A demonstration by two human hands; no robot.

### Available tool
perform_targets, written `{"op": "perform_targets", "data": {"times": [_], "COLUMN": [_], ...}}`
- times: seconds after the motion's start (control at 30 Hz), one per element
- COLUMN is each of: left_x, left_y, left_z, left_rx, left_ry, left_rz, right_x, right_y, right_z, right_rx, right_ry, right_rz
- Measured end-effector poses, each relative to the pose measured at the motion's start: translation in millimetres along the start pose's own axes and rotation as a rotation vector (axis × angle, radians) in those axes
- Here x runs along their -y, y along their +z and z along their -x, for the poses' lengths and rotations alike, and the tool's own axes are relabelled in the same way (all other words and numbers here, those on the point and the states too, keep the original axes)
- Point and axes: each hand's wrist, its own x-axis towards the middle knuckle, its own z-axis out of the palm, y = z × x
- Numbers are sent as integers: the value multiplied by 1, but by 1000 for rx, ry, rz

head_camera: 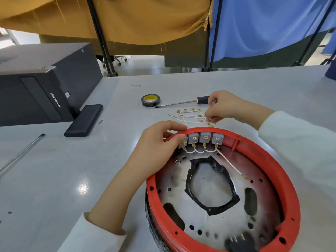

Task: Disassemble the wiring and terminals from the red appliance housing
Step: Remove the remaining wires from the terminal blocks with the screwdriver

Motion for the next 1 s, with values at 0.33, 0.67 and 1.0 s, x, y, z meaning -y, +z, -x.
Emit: {"op": "perform_targets", "data": {"times": [0.33, 0.67, 1.0], "left_x": [2, -2, -6], "left_y": [-1, -19, -11], "left_z": [-2, -3, -14], "left_rx": [11, 75, 172], "left_ry": [33, 30, 15], "left_rz": [-34, -123, -297], "right_x": [1, 20, 19], "right_y": [11, 21, 17], "right_z": [1, 93, 101], "right_rx": [-134, 121, 57], "right_ry": [-113, -396, -466], "right_rz": [-9, -494, -315]}}
